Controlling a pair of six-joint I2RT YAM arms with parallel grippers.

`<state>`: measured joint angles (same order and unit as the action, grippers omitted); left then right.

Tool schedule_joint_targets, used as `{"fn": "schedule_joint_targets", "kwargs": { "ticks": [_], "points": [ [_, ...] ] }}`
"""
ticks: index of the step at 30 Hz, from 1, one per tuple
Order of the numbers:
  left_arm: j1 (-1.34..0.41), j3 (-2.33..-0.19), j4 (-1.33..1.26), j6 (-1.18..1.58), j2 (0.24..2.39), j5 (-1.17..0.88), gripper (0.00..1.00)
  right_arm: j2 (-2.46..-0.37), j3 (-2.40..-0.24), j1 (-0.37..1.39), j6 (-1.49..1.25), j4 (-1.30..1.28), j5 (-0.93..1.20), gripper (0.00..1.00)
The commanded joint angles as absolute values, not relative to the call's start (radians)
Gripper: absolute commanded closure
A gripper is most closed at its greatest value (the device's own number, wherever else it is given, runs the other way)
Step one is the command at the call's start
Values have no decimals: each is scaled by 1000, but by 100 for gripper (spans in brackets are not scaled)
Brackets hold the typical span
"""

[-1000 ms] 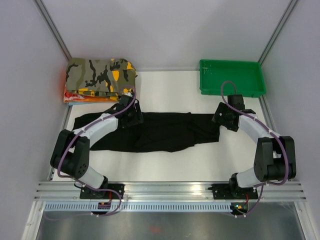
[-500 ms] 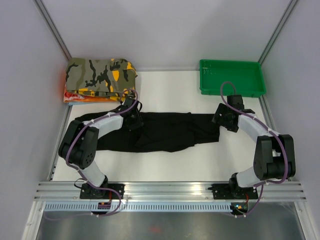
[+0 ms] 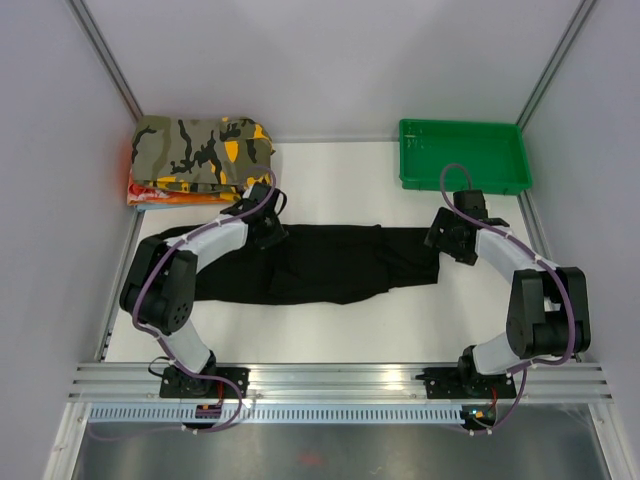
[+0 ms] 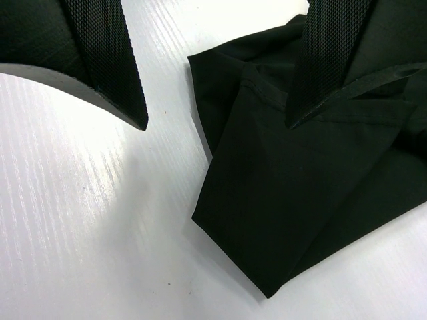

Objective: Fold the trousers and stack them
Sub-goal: Fold the trousers

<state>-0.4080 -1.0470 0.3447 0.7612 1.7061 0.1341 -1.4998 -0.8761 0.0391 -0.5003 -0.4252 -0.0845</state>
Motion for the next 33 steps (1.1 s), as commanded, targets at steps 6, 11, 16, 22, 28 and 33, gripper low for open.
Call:
{"fn": "schedule_joint_targets", "kwargs": {
  "ticks": [6, 11, 16, 22, 28, 33],
  "points": [
    [-388, -1203, 385, 825, 1749, 181, 97, -1505, -890, 37, -500, -410, -100, 10],
    [-370, -1224, 426, 868, 1782, 192, 66, -1502, -887, 35, -505, -397, -107, 10],
    [-370, -1172, 456, 865, 1686, 233, 7, -1540, -905, 37, -520, -360, -110, 11],
    [-370, -1117, 488, 786, 1516, 203, 0, -1604, -930, 37, -554, -301, -49, 21],
    [-371, -1000, 496, 730, 1364, 125, 0, -1632, -907, 37, -598, -236, -5, 45],
    [-399, -855, 463, 745, 1324, 58, 2, -1595, -908, 37, -603, -255, -44, 92]
  ]
}}
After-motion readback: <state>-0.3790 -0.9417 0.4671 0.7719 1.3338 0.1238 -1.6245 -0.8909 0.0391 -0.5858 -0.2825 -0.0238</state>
